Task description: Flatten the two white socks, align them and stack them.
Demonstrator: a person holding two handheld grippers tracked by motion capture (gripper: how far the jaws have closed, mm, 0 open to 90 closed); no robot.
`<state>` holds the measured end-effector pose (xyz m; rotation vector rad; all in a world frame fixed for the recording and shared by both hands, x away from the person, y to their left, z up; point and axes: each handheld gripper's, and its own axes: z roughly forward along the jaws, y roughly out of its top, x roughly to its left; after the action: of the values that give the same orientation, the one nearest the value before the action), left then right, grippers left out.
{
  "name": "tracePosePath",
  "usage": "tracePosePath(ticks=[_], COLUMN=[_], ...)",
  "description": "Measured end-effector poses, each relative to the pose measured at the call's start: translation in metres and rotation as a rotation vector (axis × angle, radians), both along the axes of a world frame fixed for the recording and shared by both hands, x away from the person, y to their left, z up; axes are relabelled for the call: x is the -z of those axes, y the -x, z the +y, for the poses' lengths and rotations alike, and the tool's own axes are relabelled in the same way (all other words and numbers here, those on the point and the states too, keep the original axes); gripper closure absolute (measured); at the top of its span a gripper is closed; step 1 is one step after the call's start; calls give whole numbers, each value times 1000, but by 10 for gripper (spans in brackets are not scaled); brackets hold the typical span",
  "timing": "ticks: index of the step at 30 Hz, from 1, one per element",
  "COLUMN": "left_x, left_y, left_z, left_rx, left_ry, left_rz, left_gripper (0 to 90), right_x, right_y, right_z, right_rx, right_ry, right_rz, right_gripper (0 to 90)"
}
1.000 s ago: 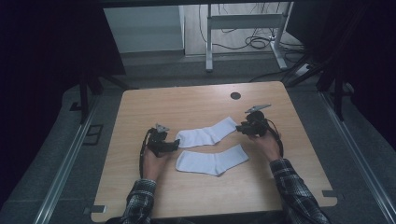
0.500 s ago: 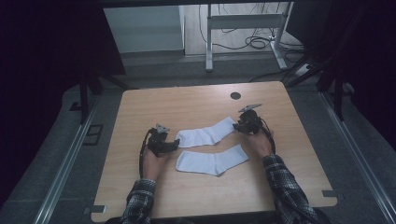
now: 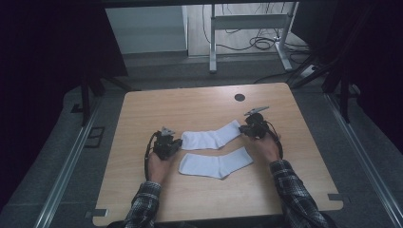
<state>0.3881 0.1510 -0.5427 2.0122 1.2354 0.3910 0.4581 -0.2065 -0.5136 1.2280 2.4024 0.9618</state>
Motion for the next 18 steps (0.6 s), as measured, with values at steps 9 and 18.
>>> tracePosePath(ticks=[9, 18], left_x=[-29, -48], left_y=[11, 33], left_z=[1, 2], left_rx=[18, 61], left_ry=[47, 50], left_rz=[-63, -65], left_gripper=[869, 866], right_x=[-22, -45], right_y=[17, 45], right_z=[-12, -22], right_rx=[-23, -59], right_ry=[-38, -62], right_rz=[-38, -61], right_gripper=[818, 817])
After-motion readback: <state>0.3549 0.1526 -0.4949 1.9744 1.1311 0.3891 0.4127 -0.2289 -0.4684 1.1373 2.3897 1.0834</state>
